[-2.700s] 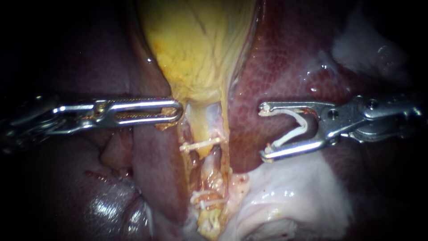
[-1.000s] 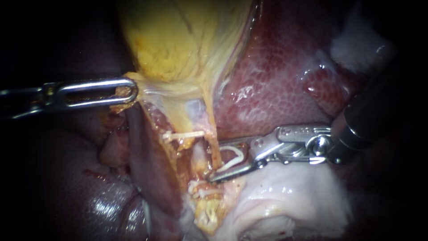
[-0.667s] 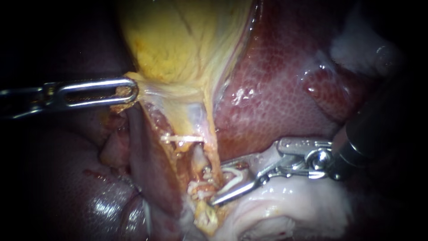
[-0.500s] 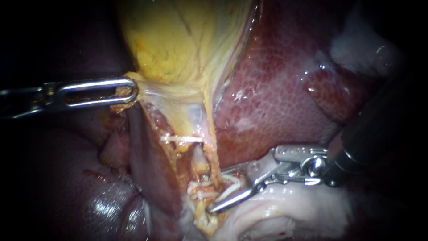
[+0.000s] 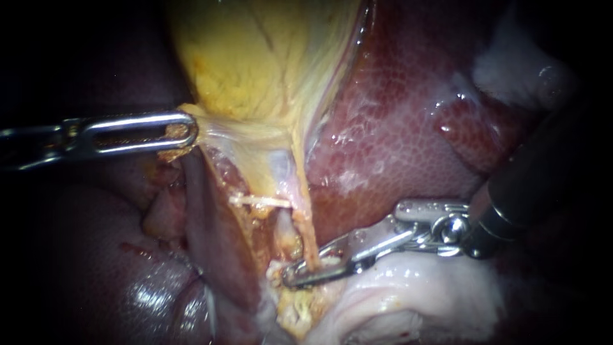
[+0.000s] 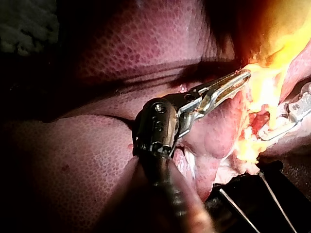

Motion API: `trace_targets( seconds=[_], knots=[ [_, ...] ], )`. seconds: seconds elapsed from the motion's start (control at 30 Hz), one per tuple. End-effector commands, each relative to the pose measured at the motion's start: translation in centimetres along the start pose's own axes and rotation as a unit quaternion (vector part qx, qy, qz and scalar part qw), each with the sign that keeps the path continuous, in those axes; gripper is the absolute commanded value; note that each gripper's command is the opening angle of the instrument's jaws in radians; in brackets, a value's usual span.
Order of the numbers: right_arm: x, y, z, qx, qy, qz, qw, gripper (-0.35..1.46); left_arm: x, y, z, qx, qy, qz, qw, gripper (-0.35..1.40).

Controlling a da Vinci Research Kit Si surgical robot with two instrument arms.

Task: Clipping first clip right tube

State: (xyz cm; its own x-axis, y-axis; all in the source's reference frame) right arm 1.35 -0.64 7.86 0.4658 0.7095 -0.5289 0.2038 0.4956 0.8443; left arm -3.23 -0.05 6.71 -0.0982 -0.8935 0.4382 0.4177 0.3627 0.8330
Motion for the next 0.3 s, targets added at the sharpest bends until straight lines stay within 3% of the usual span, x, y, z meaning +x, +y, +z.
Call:
trace_targets(
  seconds=[0.03,0.3],
  knots=[
    [-0.01,0.00,0.02,0.000,-0.001,0.000,1.0000,-0.35,0.00,0.00,0.00,0.000,0.000,0.000,1.0000,-0.35],
    [0.00,-0.02,0.02,-0.003,-0.004,0.000,1.0000,-0.35,0.01,0.01,0.01,0.000,0.000,0.000,1.0000,-0.35]
  ],
)
